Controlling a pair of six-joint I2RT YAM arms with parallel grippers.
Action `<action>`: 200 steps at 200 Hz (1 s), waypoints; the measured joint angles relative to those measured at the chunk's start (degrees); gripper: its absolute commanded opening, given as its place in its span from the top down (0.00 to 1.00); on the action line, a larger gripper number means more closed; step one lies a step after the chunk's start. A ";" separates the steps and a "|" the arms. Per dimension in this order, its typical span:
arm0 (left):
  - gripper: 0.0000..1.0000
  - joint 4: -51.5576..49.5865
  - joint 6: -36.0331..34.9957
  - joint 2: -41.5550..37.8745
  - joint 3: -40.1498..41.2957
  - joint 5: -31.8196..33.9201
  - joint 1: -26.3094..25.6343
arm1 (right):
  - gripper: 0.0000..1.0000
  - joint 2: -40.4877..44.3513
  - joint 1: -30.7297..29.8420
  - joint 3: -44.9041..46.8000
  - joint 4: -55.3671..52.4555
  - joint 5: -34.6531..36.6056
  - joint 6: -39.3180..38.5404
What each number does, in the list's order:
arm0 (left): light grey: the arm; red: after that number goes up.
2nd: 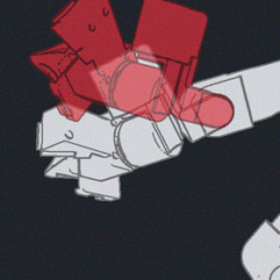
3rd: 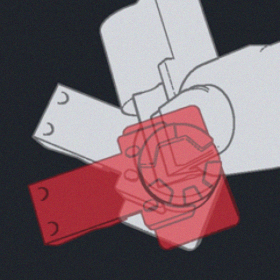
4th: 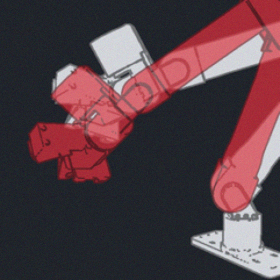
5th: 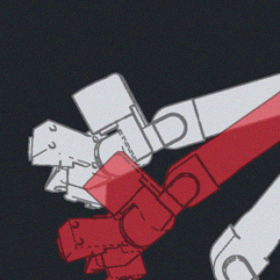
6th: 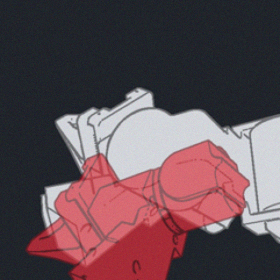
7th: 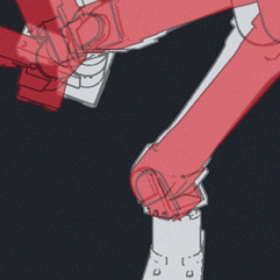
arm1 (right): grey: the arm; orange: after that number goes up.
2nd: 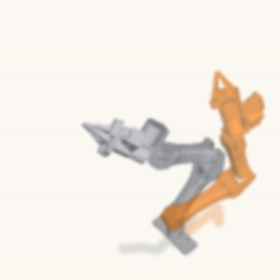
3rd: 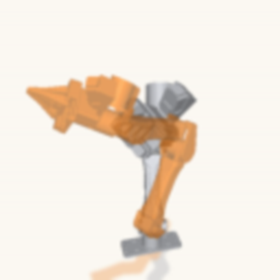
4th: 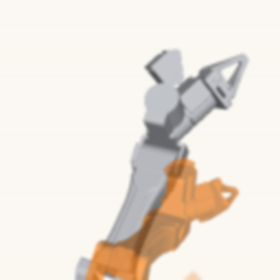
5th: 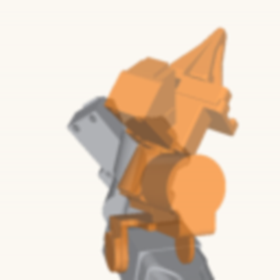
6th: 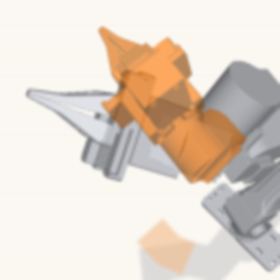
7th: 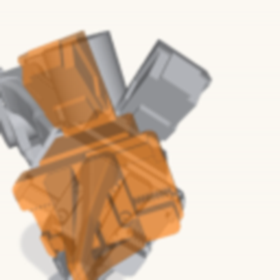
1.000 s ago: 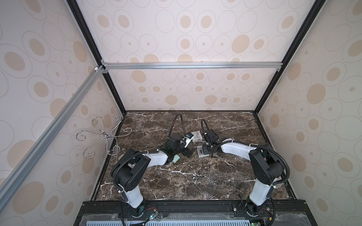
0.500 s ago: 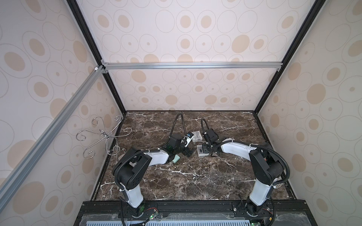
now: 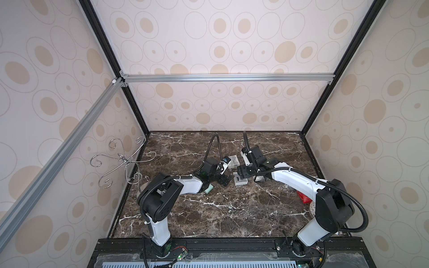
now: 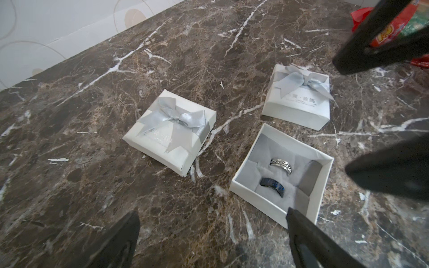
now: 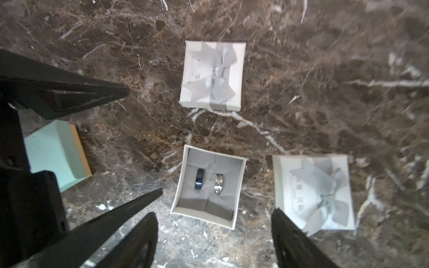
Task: Take the rings out of the lift-off lid box
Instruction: Place the jewelry box at the center of the board, then take out the ring from the jewelry box.
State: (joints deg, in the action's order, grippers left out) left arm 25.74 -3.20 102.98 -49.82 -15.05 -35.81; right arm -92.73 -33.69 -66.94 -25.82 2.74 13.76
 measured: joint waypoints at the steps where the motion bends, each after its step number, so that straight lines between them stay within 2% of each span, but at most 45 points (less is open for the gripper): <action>1: 0.02 -0.04 0.00 0.00 0.00 0.00 -0.02 | 0.00 -0.02 0.00 0.02 -0.07 -0.09 -0.11; 42: 0.02 -0.63 0.46 0.00 -0.35 0.00 -0.72 | 0.01 -0.92 0.00 0.11 -0.94 -2.21 -0.79; 60: 0.02 -0.96 0.63 0.00 -0.37 0.04 -0.76 | 0.15 -0.94 -0.02 0.13 -0.98 -2.58 -1.07; 75: 0.03 -1.07 0.83 0.04 -0.39 0.15 -0.81 | 0.40 -1.16 0.00 0.13 -0.96 -2.93 -0.92; 83: 0.03 -1.07 0.90 0.11 -0.50 0.17 -0.83 | 0.50 -1.42 0.00 0.13 -0.94 -3.13 -0.66; 106: 0.03 -1.11 1.03 0.63 -1.25 0.35 -0.90 | 0.66 -2.93 0.00 0.09 -0.87 -3.37 -0.94; 200: 0.03 -1.70 1.31 3.45 -3.39 1.44 -0.92 | 0.73 -9.22 0.02 -0.66 -0.76 -2.93 0.20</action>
State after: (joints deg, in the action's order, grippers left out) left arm 24.03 -1.89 106.43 -53.21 -13.61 -36.73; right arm -101.95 -33.67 -67.59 -26.59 -0.19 13.96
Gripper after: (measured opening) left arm 0.975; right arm 0.276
